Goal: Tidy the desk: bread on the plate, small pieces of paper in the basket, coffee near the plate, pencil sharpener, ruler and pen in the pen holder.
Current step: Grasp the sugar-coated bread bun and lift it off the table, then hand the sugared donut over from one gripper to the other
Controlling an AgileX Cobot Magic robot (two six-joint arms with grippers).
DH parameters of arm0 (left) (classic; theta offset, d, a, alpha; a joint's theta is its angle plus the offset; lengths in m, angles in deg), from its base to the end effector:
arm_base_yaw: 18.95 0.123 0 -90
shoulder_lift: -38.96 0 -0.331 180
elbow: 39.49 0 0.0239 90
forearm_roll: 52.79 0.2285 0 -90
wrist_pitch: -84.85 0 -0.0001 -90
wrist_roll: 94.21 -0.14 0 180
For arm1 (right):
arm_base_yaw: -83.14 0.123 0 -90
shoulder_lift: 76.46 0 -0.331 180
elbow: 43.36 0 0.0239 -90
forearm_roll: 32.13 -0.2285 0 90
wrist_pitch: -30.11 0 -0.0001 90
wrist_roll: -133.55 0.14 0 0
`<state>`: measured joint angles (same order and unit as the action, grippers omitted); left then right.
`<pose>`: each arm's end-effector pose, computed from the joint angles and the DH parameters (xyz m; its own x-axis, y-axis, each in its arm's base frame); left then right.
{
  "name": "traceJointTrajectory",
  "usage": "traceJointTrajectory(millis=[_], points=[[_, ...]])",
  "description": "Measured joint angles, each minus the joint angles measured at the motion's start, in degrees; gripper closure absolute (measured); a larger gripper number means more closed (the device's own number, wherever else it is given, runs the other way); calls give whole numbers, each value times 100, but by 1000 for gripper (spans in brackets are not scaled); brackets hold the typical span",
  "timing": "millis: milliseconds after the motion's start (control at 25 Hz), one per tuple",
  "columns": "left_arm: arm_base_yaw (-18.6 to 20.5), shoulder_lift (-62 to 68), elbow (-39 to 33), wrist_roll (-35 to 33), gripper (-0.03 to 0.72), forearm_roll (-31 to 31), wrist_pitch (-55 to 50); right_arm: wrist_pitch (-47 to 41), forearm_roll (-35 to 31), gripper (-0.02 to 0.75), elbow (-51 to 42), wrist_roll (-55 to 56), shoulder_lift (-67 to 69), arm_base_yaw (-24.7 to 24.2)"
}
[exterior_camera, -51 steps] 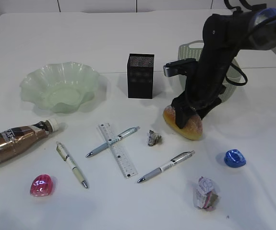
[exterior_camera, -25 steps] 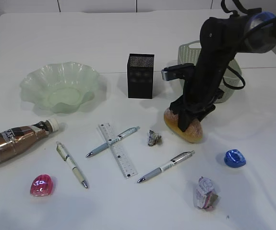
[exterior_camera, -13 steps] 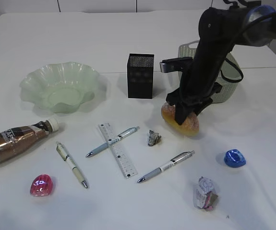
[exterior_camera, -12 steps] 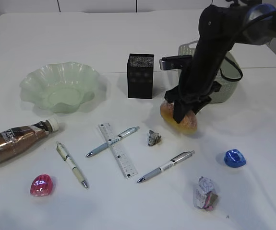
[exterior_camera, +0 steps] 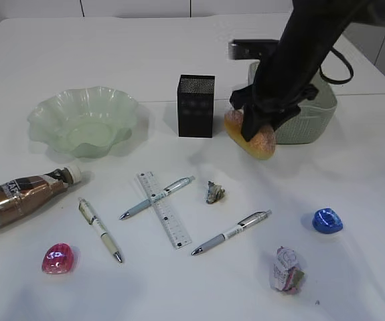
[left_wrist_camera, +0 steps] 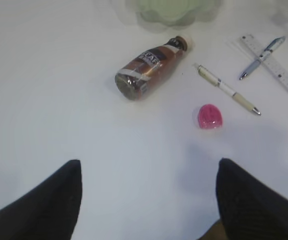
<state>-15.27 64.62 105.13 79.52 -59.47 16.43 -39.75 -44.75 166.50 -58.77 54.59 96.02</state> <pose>-0.0014 -0.0153 0.3096 -0.6297 0.0256 -0.7764 0.0616 0.9980 -0.0171 0.4503 0.1324 0.2165 -0.9180 -0.3481 -0.1897 -0.3808 0.9074 0.1779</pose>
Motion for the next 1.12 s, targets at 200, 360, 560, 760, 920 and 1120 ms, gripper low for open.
traceJointTrajectory(millis=[200, 360, 560, 760, 920, 1120], points=[[0, 0, 0, 0, 96, -313, 543, -13, -185, 431, 0, 23, -523, 0], [0, 37, 0, 30, 96, -403, 940, -35, -361, 432, 0, 11, -866, 0], [0, 534, 0, 152, 96, -798, 1218, -97, -844, 434, 0, -299, -1447, 0], [0, 1246, 25, -12, 96, -1471, 1937, -138, -1571, 435, 0, -1261, -1806, 0], [0, 1785, 350, -454, 118, -2024, 2134, -141, -2309, 436, 0, -2163, -1869, 0], [0, 2403, 1066, -944, 132, -2421, 2181, -141, -3137, 436, -95, -2828, -1874, 0]])
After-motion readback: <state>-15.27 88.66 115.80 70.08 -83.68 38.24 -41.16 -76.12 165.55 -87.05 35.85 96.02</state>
